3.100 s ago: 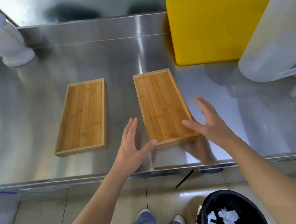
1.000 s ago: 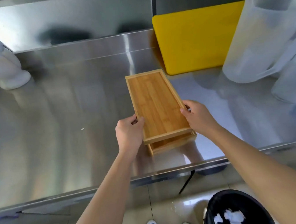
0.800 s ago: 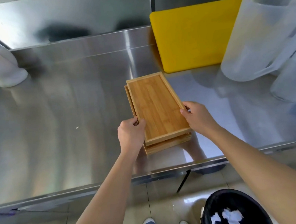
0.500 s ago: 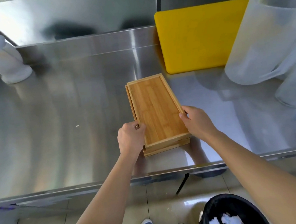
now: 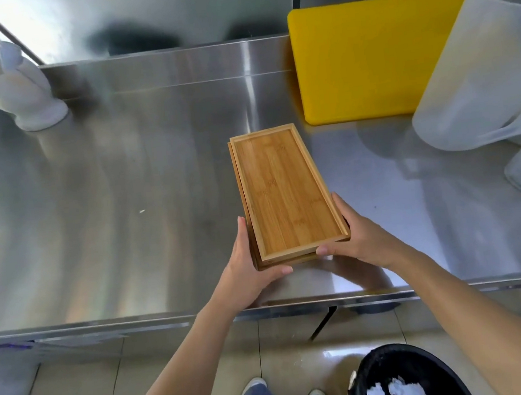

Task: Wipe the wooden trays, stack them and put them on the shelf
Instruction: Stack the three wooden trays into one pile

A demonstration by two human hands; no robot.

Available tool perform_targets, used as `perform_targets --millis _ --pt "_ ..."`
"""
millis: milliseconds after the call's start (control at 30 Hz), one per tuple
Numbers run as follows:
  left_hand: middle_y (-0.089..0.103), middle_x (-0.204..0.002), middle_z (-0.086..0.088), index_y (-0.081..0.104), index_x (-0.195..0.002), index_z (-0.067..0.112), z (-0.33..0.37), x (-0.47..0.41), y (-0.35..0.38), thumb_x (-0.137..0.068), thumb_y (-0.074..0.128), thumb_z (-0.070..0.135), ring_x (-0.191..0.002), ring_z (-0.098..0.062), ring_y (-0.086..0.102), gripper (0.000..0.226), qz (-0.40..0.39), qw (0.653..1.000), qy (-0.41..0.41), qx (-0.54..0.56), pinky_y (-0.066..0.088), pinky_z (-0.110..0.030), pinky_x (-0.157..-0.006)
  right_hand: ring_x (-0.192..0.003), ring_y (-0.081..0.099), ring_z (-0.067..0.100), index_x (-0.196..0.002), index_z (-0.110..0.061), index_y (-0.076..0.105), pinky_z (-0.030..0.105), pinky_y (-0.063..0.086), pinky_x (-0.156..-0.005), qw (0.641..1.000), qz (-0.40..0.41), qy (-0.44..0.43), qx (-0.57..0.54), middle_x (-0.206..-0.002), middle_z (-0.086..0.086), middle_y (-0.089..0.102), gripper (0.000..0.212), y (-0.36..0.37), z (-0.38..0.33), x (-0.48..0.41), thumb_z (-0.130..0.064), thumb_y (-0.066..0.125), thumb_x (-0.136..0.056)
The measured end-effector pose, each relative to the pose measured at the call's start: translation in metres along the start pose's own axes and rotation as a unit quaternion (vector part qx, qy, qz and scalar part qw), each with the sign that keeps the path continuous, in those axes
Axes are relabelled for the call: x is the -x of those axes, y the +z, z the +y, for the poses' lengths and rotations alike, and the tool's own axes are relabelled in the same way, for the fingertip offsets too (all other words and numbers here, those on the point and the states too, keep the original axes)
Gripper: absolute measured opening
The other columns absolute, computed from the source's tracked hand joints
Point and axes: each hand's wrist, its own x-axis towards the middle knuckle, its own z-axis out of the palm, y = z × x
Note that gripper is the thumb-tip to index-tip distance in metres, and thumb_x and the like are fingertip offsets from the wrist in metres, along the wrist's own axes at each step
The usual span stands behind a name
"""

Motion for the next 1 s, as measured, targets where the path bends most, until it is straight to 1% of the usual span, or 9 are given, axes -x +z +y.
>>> perform_targets --millis 67,100,167,233,367,500,600,667,1000 --pt "0.029 -0.152 0.007 -0.007 -0.149 0.031 -0.003 0.0 0.003 -0.067 0.073 0.054 -0.138 -0.013 0.031 0.117 0.017 1.0 0.003 0.005 0.029 -0.044 -0.115 -0.131 0.039 0.019 -0.146 -0.03 -0.006 0.037 0.033 -0.107 1.0 0.012 -0.005 0.014 -0.148 -0.005 0.033 0.115 0.003 0.002 -0.002 -0.05 0.073 -0.065" --pt "0.032 -0.151 0.007 -0.005 -0.15 0.031 -0.001 0.001 0.003 -0.07 0.072 0.051 -0.137 -0.013 0.032 0.113 0.024 1.0 0.006 0.002 0.03 -0.044 -0.114 -0.13 0.04 0.019 -0.146 -0.03 -0.004 0.037 0.034 -0.107 1.0 0.022 -0.012 0.017 -0.147 -0.005 0.035 0.114 0.005 0.003 -0.003 -0.049 0.074 -0.066" --pt "0.033 -0.15 0.005 -0.004 -0.15 0.028 -0.001 0.001 0.004 -0.076 0.072 0.041 -0.136 -0.014 0.033 0.107 0.035 0.999 0.009 0.003 0.03 -0.042 -0.115 -0.126 0.043 0.018 -0.146 -0.032 0.001 0.037 0.036 -0.105 0.999 0.035 -0.022 0.021 -0.144 -0.005 0.039 0.111 0.006 0.004 -0.004 -0.048 0.075 -0.065" --pt "0.035 -0.149 0.005 -0.002 -0.151 0.027 -0.002 0.001 0.006 -0.078 0.071 0.036 -0.136 -0.014 0.034 0.104 0.044 0.999 0.015 0.003 0.03 -0.04 -0.114 -0.122 0.045 0.016 -0.144 -0.033 0.007 0.035 0.037 -0.102 0.998 0.043 -0.032 0.018 -0.14 -0.005 0.042 0.105 0.007 0.004 -0.004 -0.044 0.076 -0.066" --pt "0.039 -0.146 0.007 0.002 -0.151 0.028 -0.004 0.0 0.007 -0.08 0.07 0.033 -0.133 -0.012 0.036 0.099 0.056 0.998 0.019 0.002 0.032 -0.038 -0.113 -0.12 0.045 0.017 -0.144 -0.031 0.01 0.031 0.037 -0.098 0.997 0.053 -0.042 0.023 -0.138 -0.003 0.045 0.099 0.007 0.001 -0.003 -0.038 0.076 -0.069" --pt "0.048 -0.14 0.009 0.012 -0.15 0.031 -0.007 -0.001 0.007 -0.081 0.069 0.033 -0.129 -0.01 0.043 0.089 0.07 0.997 0.016 0.027 0.036 -0.042 -0.111 -0.115 0.045 0.013 -0.144 -0.028 0.012 0.028 0.036 -0.096 0.997 0.068 -0.033 0.025 -0.135 -0.003 0.045 0.094 0.011 -0.001 -0.003 -0.035 0.073 -0.074" --pt "0.048 -0.139 0.01 0.012 -0.15 0.032 -0.007 -0.001 0.007 -0.081 0.07 0.034 -0.128 -0.01 0.043 0.09 0.069 0.997 0.019 0.023 0.037 -0.042 -0.11 -0.121 0.047 0.02 -0.144 -0.029 0.013 0.03 0.038 -0.097 0.996 0.079 -0.031 0.027 -0.136 -0.001 0.047 0.093 0.012 -0.001 -0.003 -0.036 0.073 -0.074" --pt "0.048 -0.14 0.01 0.011 -0.15 0.031 -0.007 -0.001 0.006 -0.08 0.07 0.033 -0.129 -0.01 0.043 0.092 0.067 0.997 0.022 0.021 0.036 -0.042 -0.111 -0.122 0.046 0.022 -0.145 -0.028 0.012 0.032 0.039 -0.099 0.996 0.078 -0.026 0.034 -0.138 0.0 0.046 0.094 0.012 -0.002 -0.003 -0.036 0.073 -0.074" --pt "0.049 -0.139 0.01 0.01 -0.15 0.03 -0.012 -0.002 0.005 -0.082 0.07 0.028 -0.129 -0.009 0.043 0.091 0.066 0.997 0.03 0.021 0.036 -0.04 -0.111 -0.121 0.047 0.02 -0.144 -0.027 0.013 0.03 0.038 -0.098 0.996 0.082 -0.023 0.039 -0.137 0.0 0.047 0.091 0.016 -0.005 0.001 -0.033 0.072 -0.075"
